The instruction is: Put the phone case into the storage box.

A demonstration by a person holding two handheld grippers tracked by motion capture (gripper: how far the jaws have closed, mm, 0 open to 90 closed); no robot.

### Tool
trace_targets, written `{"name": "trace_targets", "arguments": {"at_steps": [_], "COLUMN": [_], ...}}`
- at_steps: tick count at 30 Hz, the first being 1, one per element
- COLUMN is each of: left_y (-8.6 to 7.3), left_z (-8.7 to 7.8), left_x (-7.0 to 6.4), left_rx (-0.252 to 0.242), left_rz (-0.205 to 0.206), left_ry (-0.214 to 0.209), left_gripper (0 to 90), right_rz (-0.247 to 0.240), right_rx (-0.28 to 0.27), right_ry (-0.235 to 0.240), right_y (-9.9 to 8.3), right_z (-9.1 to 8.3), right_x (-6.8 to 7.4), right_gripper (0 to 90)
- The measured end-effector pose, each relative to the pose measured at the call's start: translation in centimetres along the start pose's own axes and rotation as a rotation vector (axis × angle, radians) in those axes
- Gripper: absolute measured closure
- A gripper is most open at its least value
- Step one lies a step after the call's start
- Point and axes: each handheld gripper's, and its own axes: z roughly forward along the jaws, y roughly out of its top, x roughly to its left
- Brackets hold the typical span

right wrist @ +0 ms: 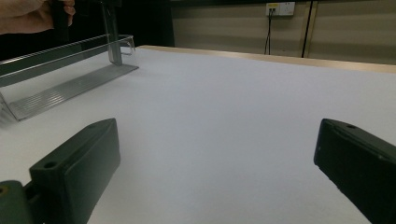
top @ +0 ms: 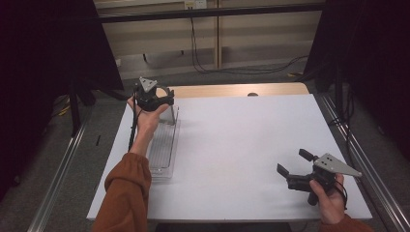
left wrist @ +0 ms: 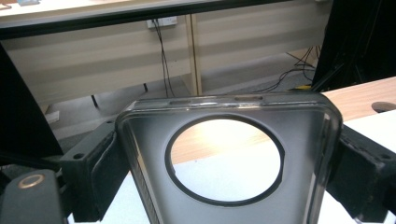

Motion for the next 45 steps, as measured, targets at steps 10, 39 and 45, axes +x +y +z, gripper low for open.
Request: {"name": "trace_targets", "arguments": {"at_steps": [10, 39, 45], "left_y": [0.0, -0.3, -0.2], "left_z": [0.4, 0.9, 1.0], "left_x": [-0.5, 0.4, 0.7], "left_rx": [0.021, 0.013, 0.013], "left_rz": [0.007, -0.031, -0.023], "left_ry": [-0.009, -0.032, -0.03], "left_gripper": [9.8, 8.2, 8.1], "right_rz": [-0.001, -0.011, -0.01], "right_rx": [0.001, 0.006, 0.005], "right_ry": [0.003, 0.012, 0.012], "right_y": [0.0, 0.0, -0.1], "right_z": [0.0, 0.0, 0.0], "right_x": [0.0, 0.0, 0.0], "right_gripper": [0.0, 0.0, 0.0]}}
